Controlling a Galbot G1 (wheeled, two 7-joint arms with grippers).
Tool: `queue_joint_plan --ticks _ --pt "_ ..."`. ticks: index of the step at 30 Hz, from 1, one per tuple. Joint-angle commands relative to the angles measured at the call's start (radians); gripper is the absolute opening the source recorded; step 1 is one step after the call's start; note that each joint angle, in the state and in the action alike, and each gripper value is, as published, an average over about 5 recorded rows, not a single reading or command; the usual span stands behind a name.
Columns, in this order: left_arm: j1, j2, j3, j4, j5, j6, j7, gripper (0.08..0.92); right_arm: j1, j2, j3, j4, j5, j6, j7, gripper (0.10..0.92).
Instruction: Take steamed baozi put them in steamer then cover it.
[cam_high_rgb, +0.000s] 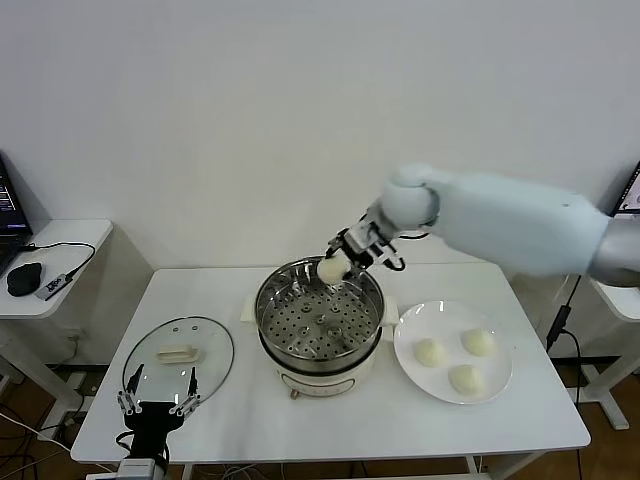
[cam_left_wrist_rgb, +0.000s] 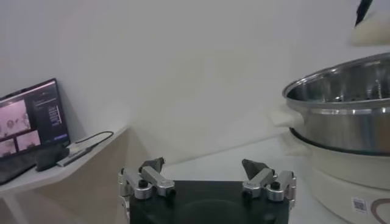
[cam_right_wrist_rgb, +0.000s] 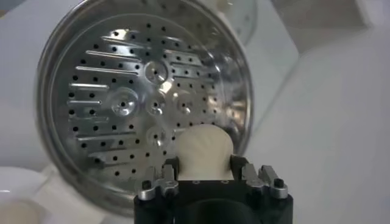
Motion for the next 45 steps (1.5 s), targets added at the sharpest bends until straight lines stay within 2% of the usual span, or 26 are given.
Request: queue_joint_plan --ticks 1,8,17,25,28,33,35,39,45 --pt "0.001 -0.008 -0.001 0.005 0.004 0.002 0.000 0.823 -0.082 0.131 -0.021 -0.144 -0.216 0.202 0.032 0.535" --pt "-0.001 -0.013 -0.003 0.015 0.008 0.002 0.001 0.823 -0.145 0.160 0.013 -0.246 -0.344 0.298 0.066 0.556" --pt "-0.010 -0.015 0.000 0.028 0.010 0.003 0.002 0.823 -0.180 0.178 0.036 -0.304 -0.405 0.340 0.096 0.571" --pt "-0.011 -0.016 0.004 0.031 0.011 0.003 0.001 0.823 -0.145 0.166 0.036 -0.264 -0.343 0.310 0.088 0.770" --pt "-0.012 -0.013 0.004 0.031 0.011 0.003 0.002 0.823 -0.072 0.132 0.020 -0.191 -0.218 0.247 0.039 0.814" --pt "-0.011 -0.006 0.001 0.024 0.008 0.003 0.003 0.823 0.072 0.011 0.000 -0.014 0.041 0.007 -0.091 0.822" --pt "-0.010 -0.001 0.000 0.021 0.007 0.003 0.004 0.823 0.109 -0.052 0.009 0.040 0.099 -0.083 -0.118 0.823" --pt "-0.010 0.009 0.001 0.014 0.007 0.004 0.008 0.823 0.155 -0.198 0.033 0.133 0.166 -0.231 -0.137 0.823" --pt "-0.010 0.030 0.002 0.002 0.002 0.008 0.011 0.823 0.189 -0.433 0.011 0.305 0.188 -0.361 -0.137 0.823"
